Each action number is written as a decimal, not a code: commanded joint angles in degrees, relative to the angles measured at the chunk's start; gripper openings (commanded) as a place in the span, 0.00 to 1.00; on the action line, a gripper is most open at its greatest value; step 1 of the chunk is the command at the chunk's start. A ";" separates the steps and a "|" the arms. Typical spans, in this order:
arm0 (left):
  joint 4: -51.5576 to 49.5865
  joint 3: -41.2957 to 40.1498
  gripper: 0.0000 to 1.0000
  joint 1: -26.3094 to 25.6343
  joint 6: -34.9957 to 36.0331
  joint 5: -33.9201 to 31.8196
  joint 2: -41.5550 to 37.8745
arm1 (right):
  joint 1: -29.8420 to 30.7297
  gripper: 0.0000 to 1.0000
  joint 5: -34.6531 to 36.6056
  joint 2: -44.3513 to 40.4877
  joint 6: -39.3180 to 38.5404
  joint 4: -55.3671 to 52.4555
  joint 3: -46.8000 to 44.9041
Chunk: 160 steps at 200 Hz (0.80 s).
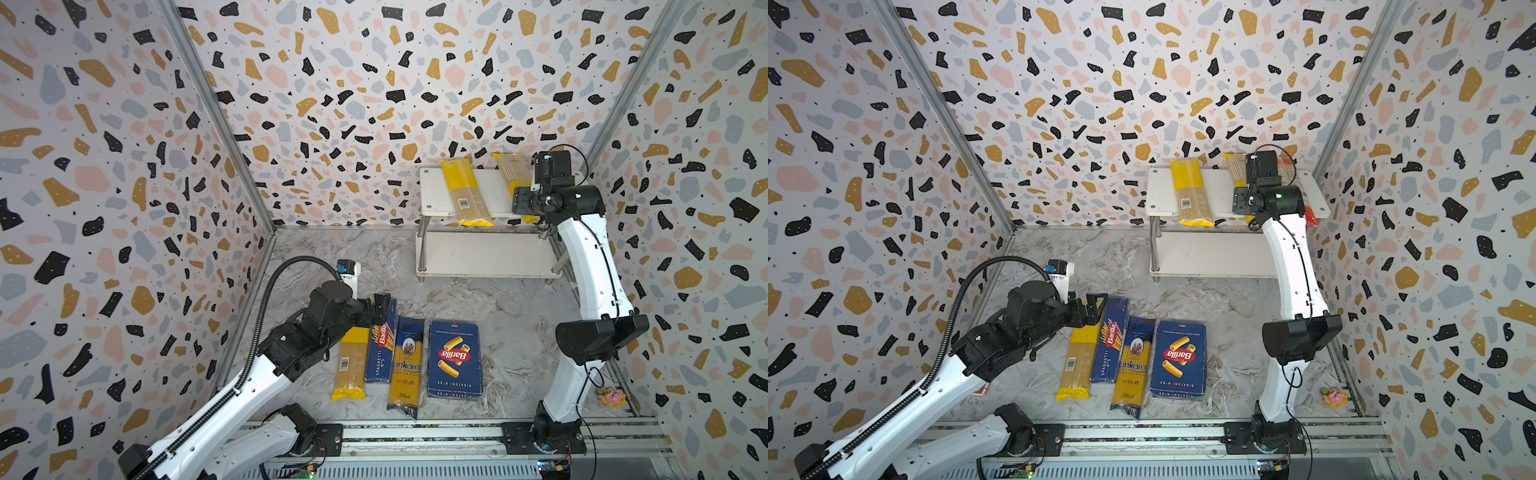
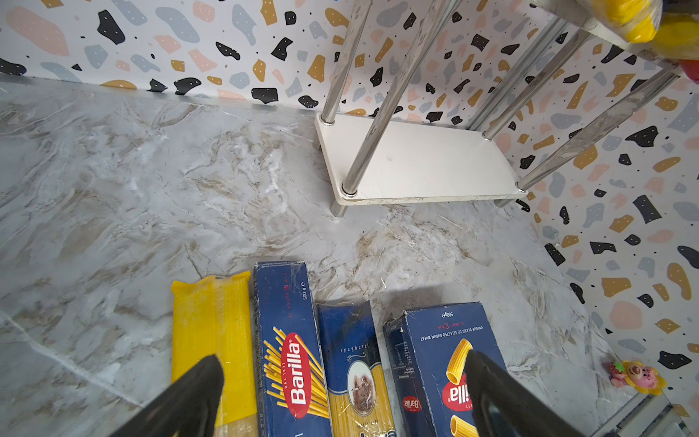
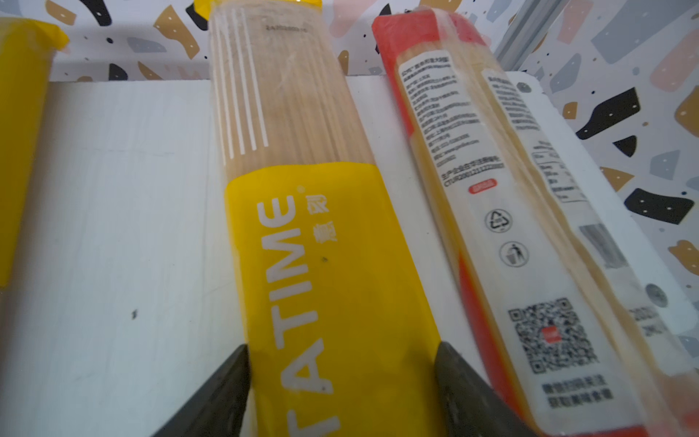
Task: Arrange pasta packages on shelves
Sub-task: Rotate the pasta bag at the shelf.
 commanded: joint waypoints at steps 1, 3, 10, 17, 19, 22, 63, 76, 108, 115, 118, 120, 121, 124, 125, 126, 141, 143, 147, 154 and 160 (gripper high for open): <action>0.55 -0.58 0.99 0.33 1.11 -0.56 -0.50 | -0.88 0.75 -0.22 -0.09 -0.80 -1.77 1.00; 0.56 -0.57 1.00 0.35 1.11 -0.55 -0.53 | -0.84 0.75 -0.41 -0.21 -0.81 -1.63 0.91; 0.56 -0.47 0.99 0.36 1.02 -0.52 -0.44 | -0.80 0.75 -1.07 -0.53 -0.81 -1.28 0.43; 0.56 -0.47 0.99 0.36 0.96 -0.42 -0.35 | -0.67 0.75 -1.38 -0.99 -0.70 -0.87 -0.19; 0.56 -0.47 1.00 0.36 0.96 -0.42 -0.32 | -0.54 0.76 -1.43 -1.19 -0.67 -0.81 -0.27; 0.56 -0.47 0.99 0.36 0.85 -0.38 -0.31 | -0.40 0.76 -1.47 -1.48 -0.70 -0.61 -0.58; 0.37 -0.21 0.99 0.36 0.41 -0.22 -0.22 | 4.92 0.76 -1.39 -5.79 -1.25 2.89 -4.13; 0.13 -0.12 0.99 0.36 0.23 -0.22 -0.36 | 7.47 0.76 -0.75 -6.89 -1.43 4.18 -5.05; -0.29 -0.22 1.00 0.36 -0.03 -0.34 -1.13 | 12.41 0.76 1.23 -7.96 -2.14 7.13 -8.13; -0.49 -0.18 0.99 0.36 -0.03 -0.50 -1.34 | 12.56 0.76 1.25 -7.79 -1.92 7.39 -8.60; -0.64 -0.13 0.99 0.36 -0.03 -0.49 -1.39 | 12.58 0.76 1.18 -7.72 -1.83 7.48 -8.79; -0.67 -0.12 0.99 0.36 -0.03 -0.57 -1.48 | 12.57 0.76 1.21 -7.70 -1.79 7.56 -8.93; -0.67 -0.17 0.99 0.36 -0.03 -0.59 -1.47 | 12.57 0.76 1.23 -7.70 -1.78 7.61 -8.96; -0.76 -0.13 1.00 0.36 0.01 -0.64 -1.50 | 12.56 0.76 1.32 -7.74 -1.78 7.73 -9.16; -0.81 -0.12 0.99 0.36 -0.01 -0.67 -1.52 | 12.56 0.76 1.37 -7.76 -1.78 7.74 -9.30; -0.87 -0.08 0.99 0.36 -0.02 -0.68 -1.53 | 12.56 0.76 1.40 -7.73 -1.78 7.75 -9.37; -1.17 -0.03 0.99 0.36 -0.03 -0.90 -1.78 | 12.48 0.76 2.24 -7.63 -2.10 8.43 -10.61; -1.22 -0.03 0.99 0.36 -0.03 -0.92 -1.75 | 12.41 0.76 2.40 -7.55 -2.12 8.39 -10.59; -1.29 0.03 0.99 0.36 -0.04 -0.94 -1.85 | 12.27 0.76 2.77 -7.41 -2.14 8.23 -10.62; -1.30 -0.01 1.00 0.36 -0.04 -0.96 -1.87 | 11.93 0.76 3.32 -7.05 -1.97 7.91 -10.54; -1.30 0.14 0.99 0.36 -0.03 -0.94 -1.87 | 11.42 0.76 3.53 -6.96 -1.43 7.72 -10.52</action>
